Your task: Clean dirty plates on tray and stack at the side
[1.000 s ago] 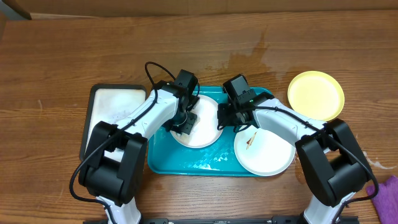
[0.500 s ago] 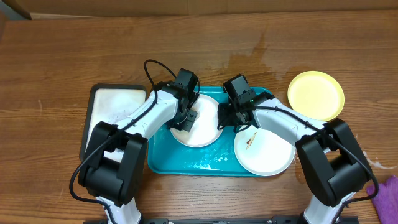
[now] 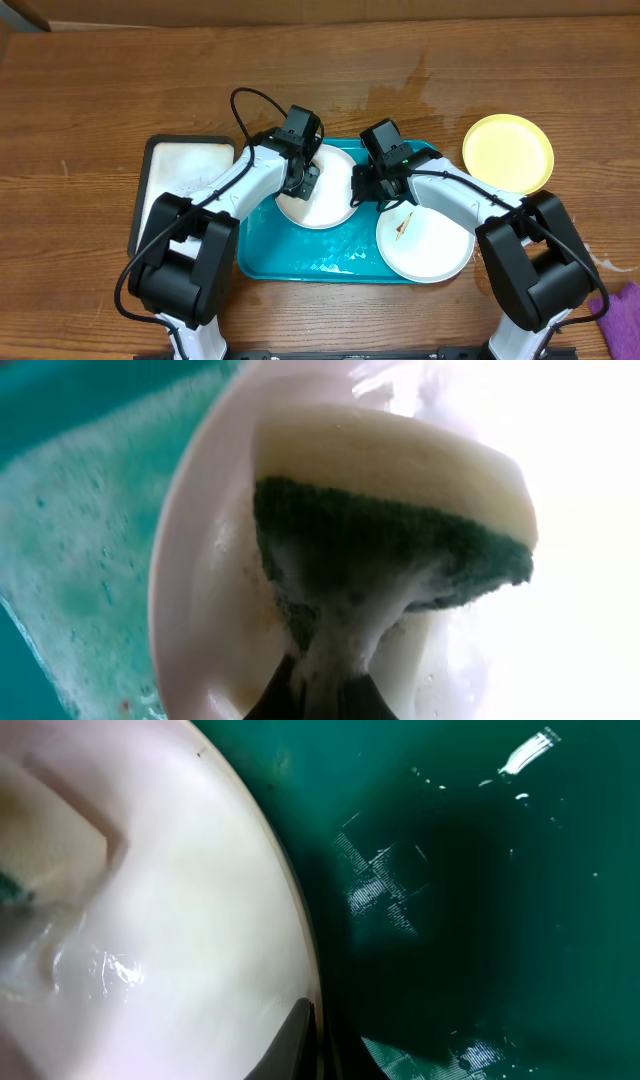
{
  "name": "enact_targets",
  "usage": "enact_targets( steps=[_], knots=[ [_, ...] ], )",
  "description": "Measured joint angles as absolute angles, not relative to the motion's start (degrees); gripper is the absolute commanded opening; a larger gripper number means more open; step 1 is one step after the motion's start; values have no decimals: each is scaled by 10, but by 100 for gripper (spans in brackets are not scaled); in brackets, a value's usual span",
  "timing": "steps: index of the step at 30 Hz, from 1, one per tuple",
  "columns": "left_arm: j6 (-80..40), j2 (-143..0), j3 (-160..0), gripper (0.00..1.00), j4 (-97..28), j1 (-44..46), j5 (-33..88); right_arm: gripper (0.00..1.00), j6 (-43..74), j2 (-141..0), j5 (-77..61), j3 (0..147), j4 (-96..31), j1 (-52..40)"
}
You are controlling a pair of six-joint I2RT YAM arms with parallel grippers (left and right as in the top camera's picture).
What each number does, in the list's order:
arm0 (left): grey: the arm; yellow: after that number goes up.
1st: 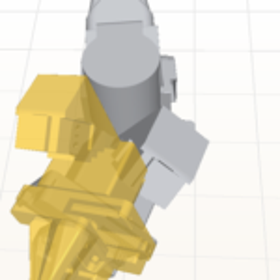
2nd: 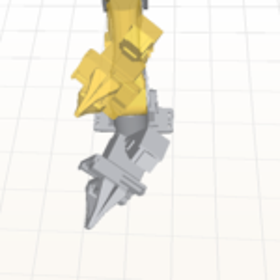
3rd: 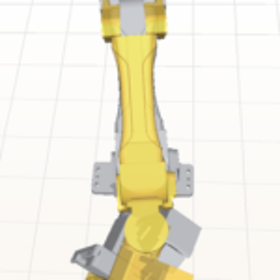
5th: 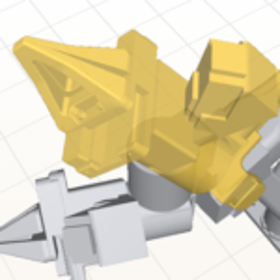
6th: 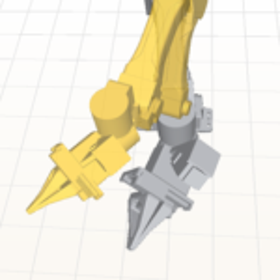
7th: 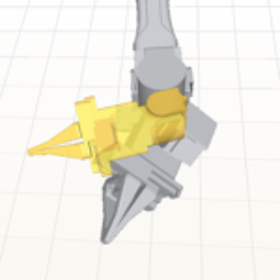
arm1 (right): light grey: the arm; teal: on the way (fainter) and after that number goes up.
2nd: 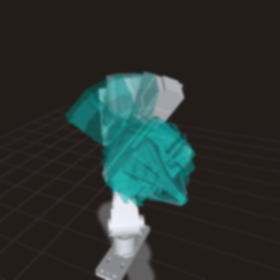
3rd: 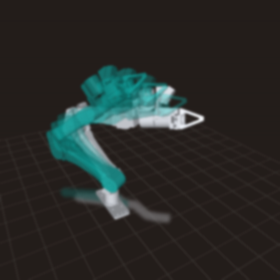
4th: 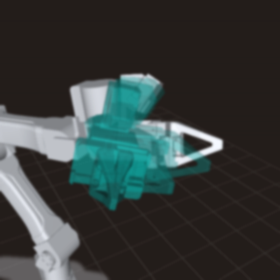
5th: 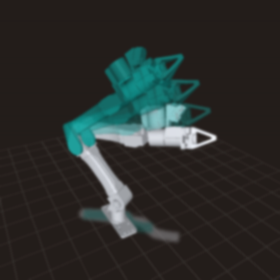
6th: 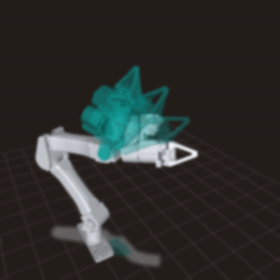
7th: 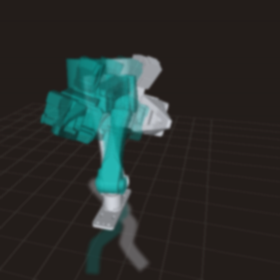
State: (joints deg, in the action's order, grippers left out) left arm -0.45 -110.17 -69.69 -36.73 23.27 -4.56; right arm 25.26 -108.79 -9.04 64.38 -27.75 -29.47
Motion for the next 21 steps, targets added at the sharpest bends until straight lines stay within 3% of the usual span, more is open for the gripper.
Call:
enact_targets(
  steps=[21],
  knots=[
    [-17, -1117, -689, 4, -218, 233, -60, 4, 257, -1088, -87, 644, -276, -292]
  ],
)
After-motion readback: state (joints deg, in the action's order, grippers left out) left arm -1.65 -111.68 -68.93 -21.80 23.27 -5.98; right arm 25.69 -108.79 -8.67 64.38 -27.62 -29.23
